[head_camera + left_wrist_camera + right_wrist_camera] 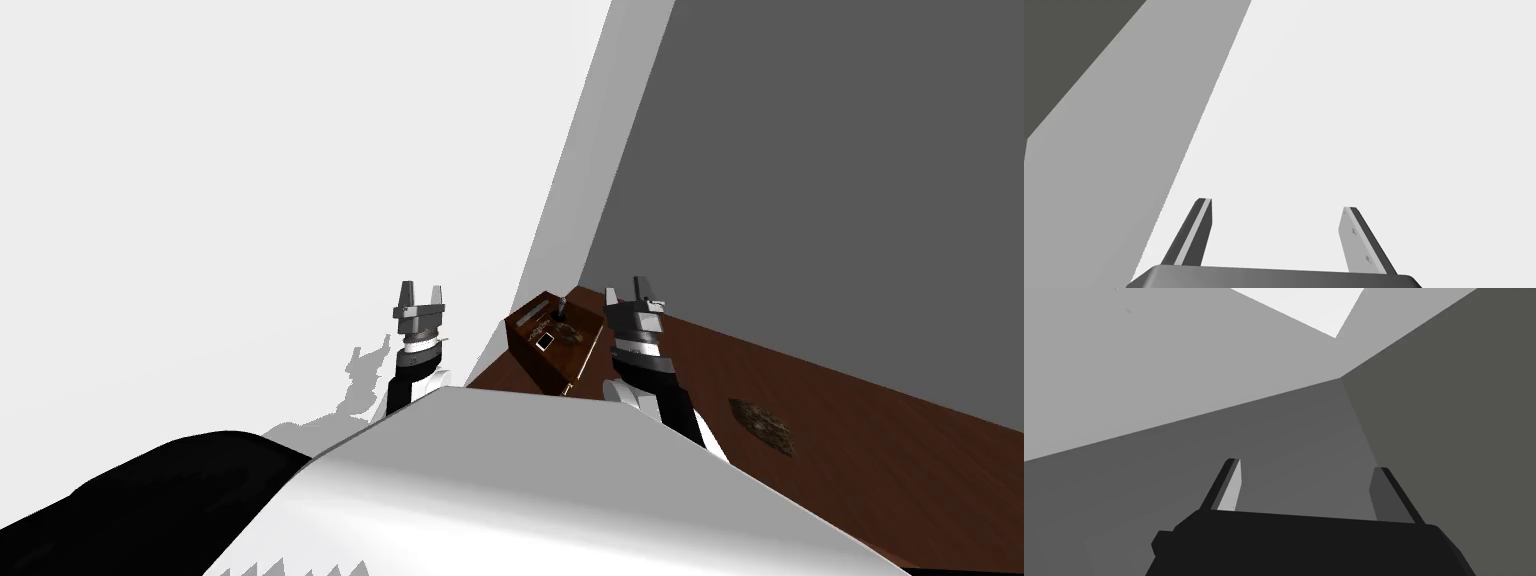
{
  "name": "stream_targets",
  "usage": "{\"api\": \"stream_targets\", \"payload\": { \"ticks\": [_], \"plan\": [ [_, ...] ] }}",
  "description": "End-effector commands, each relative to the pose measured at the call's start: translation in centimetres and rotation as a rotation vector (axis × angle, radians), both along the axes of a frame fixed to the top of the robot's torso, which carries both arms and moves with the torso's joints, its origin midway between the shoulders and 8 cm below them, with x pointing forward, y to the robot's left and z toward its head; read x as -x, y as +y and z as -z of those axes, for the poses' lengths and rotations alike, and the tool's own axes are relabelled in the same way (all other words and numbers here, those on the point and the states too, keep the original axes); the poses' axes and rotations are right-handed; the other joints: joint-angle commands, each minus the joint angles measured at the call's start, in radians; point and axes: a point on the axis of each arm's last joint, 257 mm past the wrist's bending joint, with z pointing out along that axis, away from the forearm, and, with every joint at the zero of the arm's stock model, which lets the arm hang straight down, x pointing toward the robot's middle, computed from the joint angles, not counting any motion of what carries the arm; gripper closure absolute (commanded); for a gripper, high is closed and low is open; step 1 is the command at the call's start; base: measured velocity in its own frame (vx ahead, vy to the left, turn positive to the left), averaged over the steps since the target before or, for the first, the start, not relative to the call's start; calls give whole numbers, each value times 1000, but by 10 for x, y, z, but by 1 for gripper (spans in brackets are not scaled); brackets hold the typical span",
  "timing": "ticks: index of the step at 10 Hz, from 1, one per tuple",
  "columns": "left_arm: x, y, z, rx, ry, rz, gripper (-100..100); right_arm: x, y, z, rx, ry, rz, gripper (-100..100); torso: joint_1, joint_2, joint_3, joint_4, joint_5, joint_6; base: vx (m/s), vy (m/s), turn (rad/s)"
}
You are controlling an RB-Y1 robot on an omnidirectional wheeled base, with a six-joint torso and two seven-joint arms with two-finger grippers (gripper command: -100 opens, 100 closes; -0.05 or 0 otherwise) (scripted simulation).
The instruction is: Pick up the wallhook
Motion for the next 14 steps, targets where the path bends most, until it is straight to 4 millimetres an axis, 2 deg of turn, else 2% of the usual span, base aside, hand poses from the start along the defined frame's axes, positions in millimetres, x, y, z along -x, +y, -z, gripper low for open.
{"api": "stream_targets", "payload": {
  "ticks": [1,3,5,6,8,9,10,11,12,13,14],
  "plan": [
    [0,0,0,0,0,0,0,-13,-2,22,-39,64,-47,-100,0,0,0,0,0,0,-26,10,124],
    [0,0,0,0,0,0,0,-26,-7,47,-93,131,-88,-100,0,2,1,0,0,0,-37,8,134],
    [0,0,0,0,0,0,0,-41,-16,79,-170,216,-127,-100,0,2,1,0,0,0,-26,9,146],
    [0,0,0,0,0,0,0,-41,-16,79,-176,216,-130,-100,0,2,1,0,0,0,-15,4,50],
    [0,0,0,0,0,0,0,-55,-29,120,-275,315,-159,-100,0,1,0,0,0,0,-12,8,157],
    [0,0,0,0,0,0,0,-55,-29,120,-289,315,-167,-100,0,0,0,0,0,0,-12,4,68],
    [0,0,0,0,0,0,0,-61,-37,144,-344,369,-174,-100,0,1,0,0,0,0,-10,9,123],
    [0,0,0,0,0,0,0,-61,-37,144,-357,367,-180,-100,0,0,0,0,0,0,-6,6,73],
    [0,0,0,0,0,0,0,-67,-45,169,-415,423,-183,-100,0,0,0,0,0,0,-9,9,138],
    [0,0,0,0,0,0,0,-67,-45,169,-432,421,-191,-100,0,0,0,0,0,0,-7,3,81],
    [0,0,0,0,0,0,0,-71,-54,193,-499,473,-193,-100,0,0,0,0,0,0,-5,6,148]
  ]
}}
